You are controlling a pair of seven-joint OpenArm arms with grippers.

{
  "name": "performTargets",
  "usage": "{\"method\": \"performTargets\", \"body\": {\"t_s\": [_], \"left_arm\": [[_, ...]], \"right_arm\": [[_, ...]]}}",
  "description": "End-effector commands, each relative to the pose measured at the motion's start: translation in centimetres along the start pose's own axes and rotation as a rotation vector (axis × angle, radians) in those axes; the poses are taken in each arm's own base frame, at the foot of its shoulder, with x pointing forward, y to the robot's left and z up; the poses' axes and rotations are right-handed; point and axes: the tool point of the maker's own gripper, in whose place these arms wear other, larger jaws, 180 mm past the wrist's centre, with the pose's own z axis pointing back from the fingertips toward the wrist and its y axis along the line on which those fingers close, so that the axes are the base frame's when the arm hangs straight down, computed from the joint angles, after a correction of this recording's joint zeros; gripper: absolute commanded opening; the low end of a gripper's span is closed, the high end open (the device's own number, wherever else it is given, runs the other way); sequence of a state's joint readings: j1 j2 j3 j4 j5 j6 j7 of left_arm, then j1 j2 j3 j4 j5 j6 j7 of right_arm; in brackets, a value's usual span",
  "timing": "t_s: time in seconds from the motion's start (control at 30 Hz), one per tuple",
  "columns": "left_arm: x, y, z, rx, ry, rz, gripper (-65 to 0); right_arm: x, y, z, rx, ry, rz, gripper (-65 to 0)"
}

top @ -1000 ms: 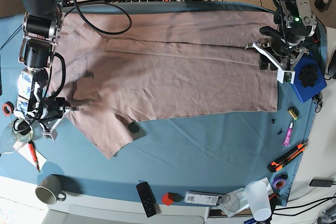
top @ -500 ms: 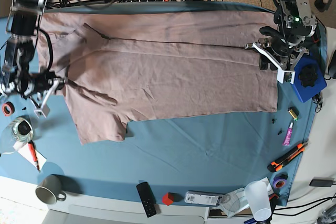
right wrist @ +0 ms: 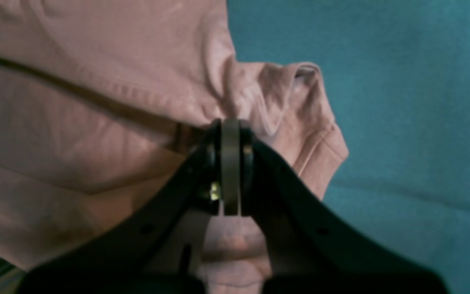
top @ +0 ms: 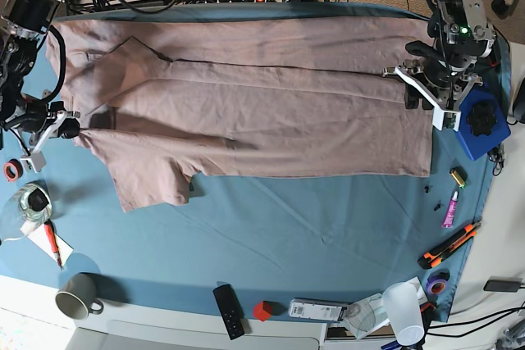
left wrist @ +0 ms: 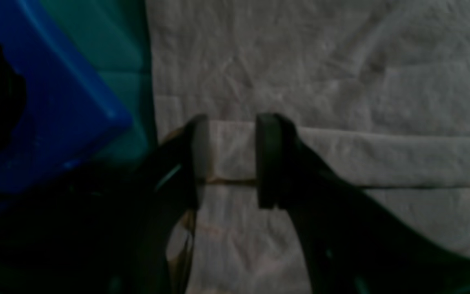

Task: Fold the T-shirt properly
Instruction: 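Grasp the sleeve with the right gripper and tuck it toward the shirt body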

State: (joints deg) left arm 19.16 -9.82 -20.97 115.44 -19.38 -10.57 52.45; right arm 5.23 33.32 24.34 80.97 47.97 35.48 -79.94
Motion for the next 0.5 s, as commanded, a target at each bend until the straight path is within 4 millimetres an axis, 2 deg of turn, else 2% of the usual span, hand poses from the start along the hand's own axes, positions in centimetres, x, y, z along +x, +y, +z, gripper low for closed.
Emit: {"method": "performTargets", "body": {"t_s": [0.0, 0.07, 0.13, 0.2, 0.27, 0.37, 0.47], "left_arm": [[1.1, 0.0, 0.3, -0.001, -0.04, -0.008, -44.6], [1.0, 0.0, 0.3, -0.001, -0.037, -0.008, -44.6], [0.9, 0.0, 0.3, -0.001, -0.033, -0.008, -44.6], [0.9, 0.0, 0.3, -0.001, -0.033, -0.008, -44.6], [0.9, 0.0, 0.3, 0.0, -0.035, -0.008, -44.6], [1.0, 0.0, 0.3, -0.001, -0.036, -0.008, -44.6], [1.0, 0.0, 0.3, -0.001, -0.035, -0.008, -44.6]], "right_arm": [[2.0, -0.7, 1.4, -0.023, -0.053, 0.029, -61.5], [2.1, -0.7, 1.4, -0.026, -0.056, 0.03, -52.9], [2.3, -0.8, 1.5, -0.027, -0.062, 0.031, -48.9], [2.8, -0.8, 1.6, -0.028, -0.082, 0.032, -48.9], [3.7, -1.9, 1.9, -0.093, -0.102, 0.02, -49.0], [6.7, -4.9, 3.3, -0.262, -0.205, -0.043, -49.1], [9.8, -6.2, 4.4, -0.32, -0.305, -0.056, -49.2]]}}
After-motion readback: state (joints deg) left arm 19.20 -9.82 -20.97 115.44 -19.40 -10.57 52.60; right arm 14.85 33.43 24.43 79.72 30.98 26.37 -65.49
